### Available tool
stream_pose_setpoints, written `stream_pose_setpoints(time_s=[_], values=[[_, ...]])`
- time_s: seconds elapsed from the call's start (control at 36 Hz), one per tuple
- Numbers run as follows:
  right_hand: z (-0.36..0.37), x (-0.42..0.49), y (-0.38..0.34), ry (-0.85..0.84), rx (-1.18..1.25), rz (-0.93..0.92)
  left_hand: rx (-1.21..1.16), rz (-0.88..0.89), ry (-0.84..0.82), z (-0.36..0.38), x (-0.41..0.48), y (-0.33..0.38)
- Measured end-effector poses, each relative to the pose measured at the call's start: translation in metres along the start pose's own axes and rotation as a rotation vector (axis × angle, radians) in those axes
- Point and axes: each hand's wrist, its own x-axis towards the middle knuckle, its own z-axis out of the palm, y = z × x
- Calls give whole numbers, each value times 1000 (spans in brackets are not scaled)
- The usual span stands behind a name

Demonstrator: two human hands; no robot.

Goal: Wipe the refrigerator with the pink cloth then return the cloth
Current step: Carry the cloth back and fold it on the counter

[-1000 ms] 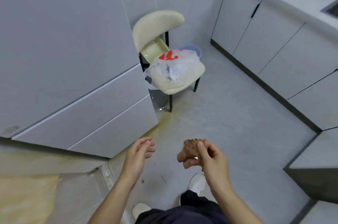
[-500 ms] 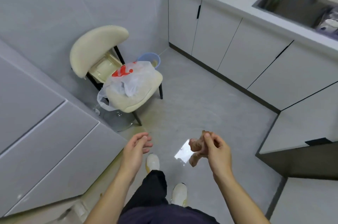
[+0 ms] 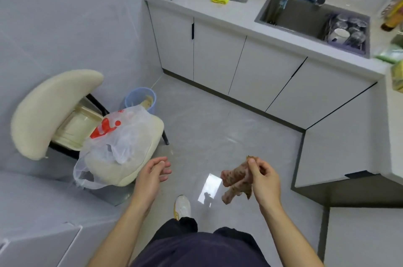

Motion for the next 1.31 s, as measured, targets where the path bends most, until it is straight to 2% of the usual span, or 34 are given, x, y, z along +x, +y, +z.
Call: stream_pose_setpoints(time_s=[0.42,0.61,0.75,0.89,1.0,1.19,1.31], values=[[71,113,-77,18,53,-48,45,-70,-30,32,124,81],[85,191,-120,-18,23,-76,38,-70,2,82,179,122],[92,240,-168,-142,93,-29,21,-78,23,131,220,161],[90,291,-219,-216,97,-62,19,-52,13,174,257,202],[91,337,-244,-205,2,-111,9,-21,4,198,284,235],[101,399,-288,-181,-31,-127,-6,4,7,228,339,281],[116,422,-323,-209,-30,-111,20,31,-56,244,378,311]])
